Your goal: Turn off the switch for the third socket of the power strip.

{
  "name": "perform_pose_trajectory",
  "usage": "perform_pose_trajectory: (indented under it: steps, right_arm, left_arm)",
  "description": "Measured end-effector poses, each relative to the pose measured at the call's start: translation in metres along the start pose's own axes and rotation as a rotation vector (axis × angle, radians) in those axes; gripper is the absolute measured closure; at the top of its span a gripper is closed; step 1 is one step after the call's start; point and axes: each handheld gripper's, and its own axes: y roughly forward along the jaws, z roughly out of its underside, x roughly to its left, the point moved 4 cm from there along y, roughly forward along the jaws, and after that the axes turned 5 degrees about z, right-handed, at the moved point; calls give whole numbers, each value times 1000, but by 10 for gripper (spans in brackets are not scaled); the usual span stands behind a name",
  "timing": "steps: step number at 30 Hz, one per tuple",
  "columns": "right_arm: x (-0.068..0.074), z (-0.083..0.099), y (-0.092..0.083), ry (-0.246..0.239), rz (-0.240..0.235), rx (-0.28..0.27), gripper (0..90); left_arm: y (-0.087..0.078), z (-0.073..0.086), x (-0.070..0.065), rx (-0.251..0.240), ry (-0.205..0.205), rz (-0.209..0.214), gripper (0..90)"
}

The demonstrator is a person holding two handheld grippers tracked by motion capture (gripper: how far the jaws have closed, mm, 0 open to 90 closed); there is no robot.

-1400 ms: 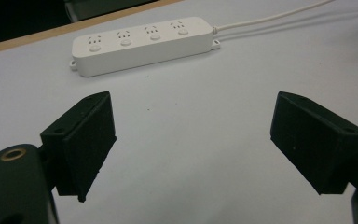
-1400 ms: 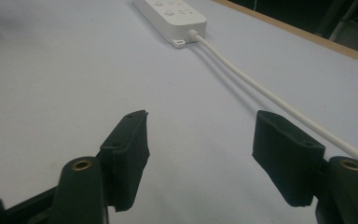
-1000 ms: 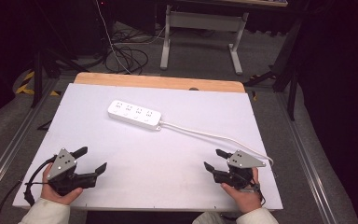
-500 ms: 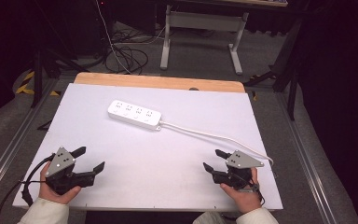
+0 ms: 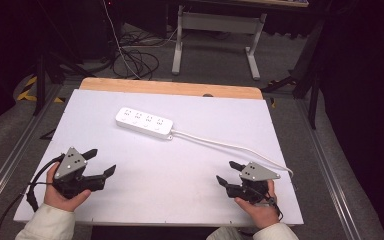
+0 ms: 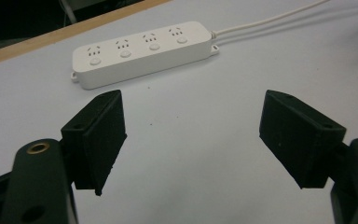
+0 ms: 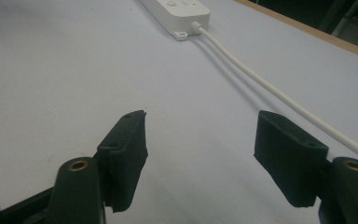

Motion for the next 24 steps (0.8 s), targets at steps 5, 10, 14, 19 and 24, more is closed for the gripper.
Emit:
perform_pose_trajectory:
  steps: [5,10,14,19,24]
  right_arm:
    - [0,0,1,2,-3,2,345]
    - [0,0,1,0,-6,4,345]
    - [0,1,1,-4,-6,2,344]
    - [1,1,1,1,-10,6,345]
    - [2,1,2,-3,-11,6,345]
  left_arm:
    - [5,-10,5,9,-21,12,241]
    - [13,-23,8,8,-24,28,261]
    - [21,-29,11,19,-19,20,263]
    - [29,-37,13,34,-12,31,266]
    - [37,-47,15,38,-11,32,267]
